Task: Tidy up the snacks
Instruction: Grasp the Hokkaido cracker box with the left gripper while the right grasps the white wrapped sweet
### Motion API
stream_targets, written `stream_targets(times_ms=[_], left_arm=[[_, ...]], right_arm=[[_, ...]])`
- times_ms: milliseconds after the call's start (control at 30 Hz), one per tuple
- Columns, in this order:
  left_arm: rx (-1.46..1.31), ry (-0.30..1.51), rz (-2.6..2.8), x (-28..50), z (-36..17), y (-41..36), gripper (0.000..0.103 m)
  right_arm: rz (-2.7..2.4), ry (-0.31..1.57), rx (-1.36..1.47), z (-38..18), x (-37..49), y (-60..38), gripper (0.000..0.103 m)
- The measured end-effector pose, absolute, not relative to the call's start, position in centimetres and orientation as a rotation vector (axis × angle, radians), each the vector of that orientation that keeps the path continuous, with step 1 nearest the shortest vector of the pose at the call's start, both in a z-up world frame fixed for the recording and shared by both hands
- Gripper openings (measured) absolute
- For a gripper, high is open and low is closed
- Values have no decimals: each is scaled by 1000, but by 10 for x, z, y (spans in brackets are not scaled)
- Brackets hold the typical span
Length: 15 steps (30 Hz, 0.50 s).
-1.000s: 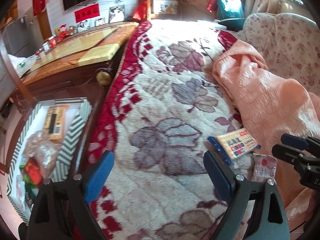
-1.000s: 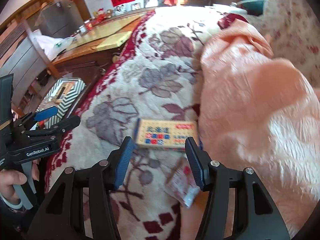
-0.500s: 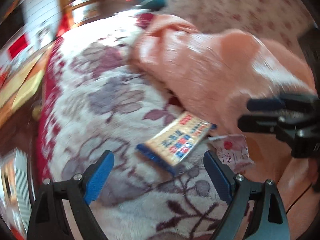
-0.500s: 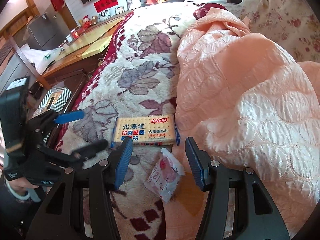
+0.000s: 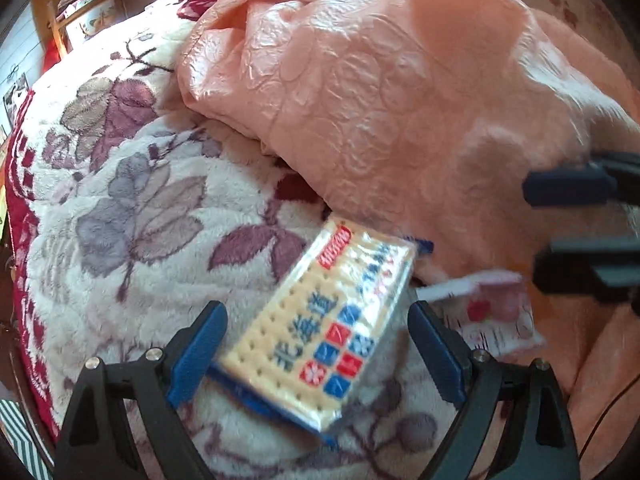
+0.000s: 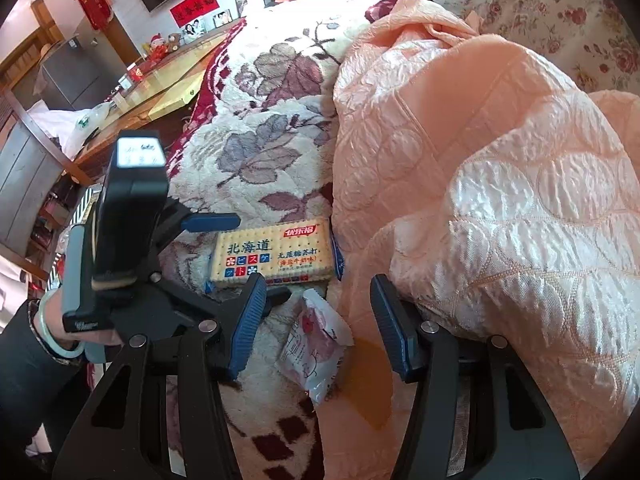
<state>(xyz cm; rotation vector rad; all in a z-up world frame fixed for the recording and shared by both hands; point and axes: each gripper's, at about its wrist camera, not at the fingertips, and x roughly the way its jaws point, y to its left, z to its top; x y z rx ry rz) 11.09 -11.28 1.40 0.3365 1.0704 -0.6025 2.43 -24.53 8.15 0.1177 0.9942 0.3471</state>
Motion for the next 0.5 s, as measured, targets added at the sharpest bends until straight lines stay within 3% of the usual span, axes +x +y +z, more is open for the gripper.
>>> stream_targets(times_ms=[133, 500], left_arm=[[315, 1060, -613, 114, 12, -112, 76], [228, 1006, -358, 85, 34, -58, 63]], right_arm=[[346, 998, 118, 80, 25, -245, 54], [337, 1095, 20, 65, 18, -225, 54]])
